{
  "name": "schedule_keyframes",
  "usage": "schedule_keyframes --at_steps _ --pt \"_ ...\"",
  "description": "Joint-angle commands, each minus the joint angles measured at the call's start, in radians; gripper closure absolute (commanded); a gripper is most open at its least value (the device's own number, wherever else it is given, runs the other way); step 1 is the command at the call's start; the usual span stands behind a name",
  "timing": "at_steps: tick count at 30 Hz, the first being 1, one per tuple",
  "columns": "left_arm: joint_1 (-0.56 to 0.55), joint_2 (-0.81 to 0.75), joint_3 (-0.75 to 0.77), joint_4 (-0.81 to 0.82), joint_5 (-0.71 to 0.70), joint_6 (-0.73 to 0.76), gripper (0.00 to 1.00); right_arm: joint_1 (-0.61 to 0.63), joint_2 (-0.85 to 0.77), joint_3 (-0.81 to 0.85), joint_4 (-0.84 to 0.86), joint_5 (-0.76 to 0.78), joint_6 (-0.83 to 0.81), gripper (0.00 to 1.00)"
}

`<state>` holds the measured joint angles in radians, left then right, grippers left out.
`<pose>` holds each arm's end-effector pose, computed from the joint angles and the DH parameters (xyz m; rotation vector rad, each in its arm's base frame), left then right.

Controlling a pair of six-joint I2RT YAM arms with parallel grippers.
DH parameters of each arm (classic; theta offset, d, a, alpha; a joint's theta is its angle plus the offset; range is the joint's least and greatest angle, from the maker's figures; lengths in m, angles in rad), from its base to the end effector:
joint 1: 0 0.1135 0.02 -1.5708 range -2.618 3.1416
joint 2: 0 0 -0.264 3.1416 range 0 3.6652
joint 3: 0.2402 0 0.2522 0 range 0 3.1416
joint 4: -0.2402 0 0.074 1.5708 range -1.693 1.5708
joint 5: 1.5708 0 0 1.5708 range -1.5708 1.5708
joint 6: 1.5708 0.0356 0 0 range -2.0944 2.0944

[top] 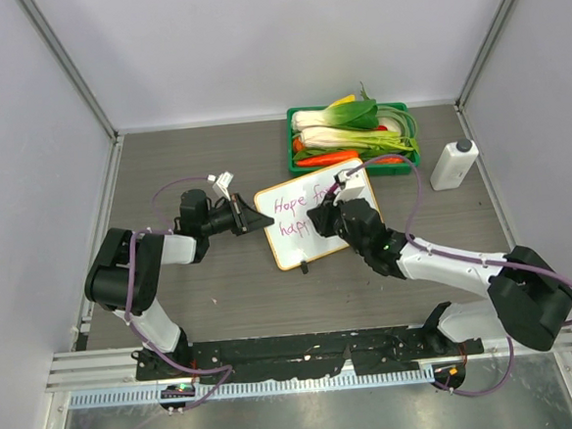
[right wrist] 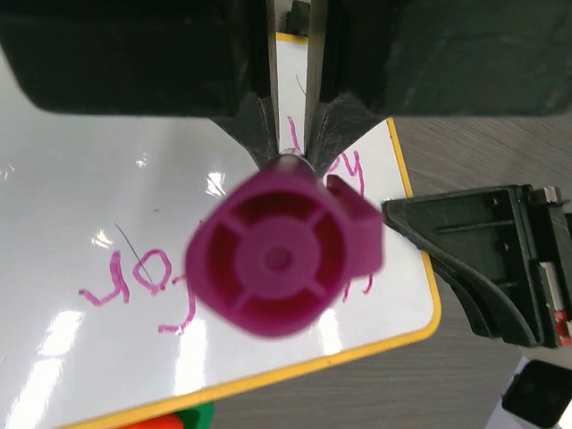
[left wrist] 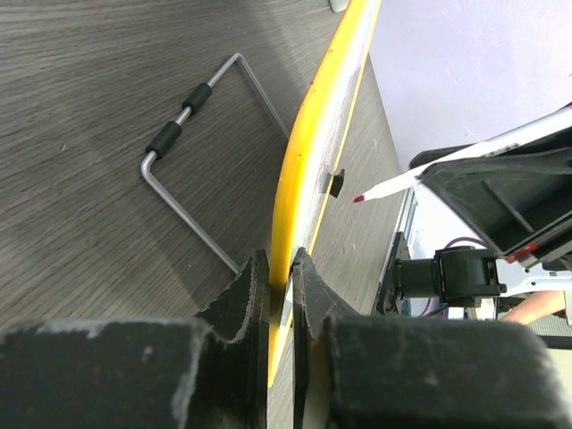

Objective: Write a sentence on the whiteboard

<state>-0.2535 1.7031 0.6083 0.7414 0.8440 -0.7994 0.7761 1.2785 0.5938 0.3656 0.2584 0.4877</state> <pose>0.2954 -0.1040 0.1512 0.0637 2.0994 -1.4801 0.2023 0.1858 0.2238 -0.0974 1.9243 0.6179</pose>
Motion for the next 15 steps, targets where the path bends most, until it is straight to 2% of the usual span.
schedule_keyframes --at_steps 1,7,15 --pt "-0.003 0.027 -0.018 -0.162 -0.111 0.081 1.00 -0.003 0.027 0.089 0.029 0.041 -0.027 0.99" --pt "-0.003 0.027 -0.018 -0.163 -0.111 0.081 1.00 -0.003 0.091 0.130 0.006 0.074 -0.043 0.99" --pt "-0.003 0.026 -0.018 -0.163 -0.111 0.081 1.00 -0.003 0.076 0.089 0.004 0.074 -0.043 0.99"
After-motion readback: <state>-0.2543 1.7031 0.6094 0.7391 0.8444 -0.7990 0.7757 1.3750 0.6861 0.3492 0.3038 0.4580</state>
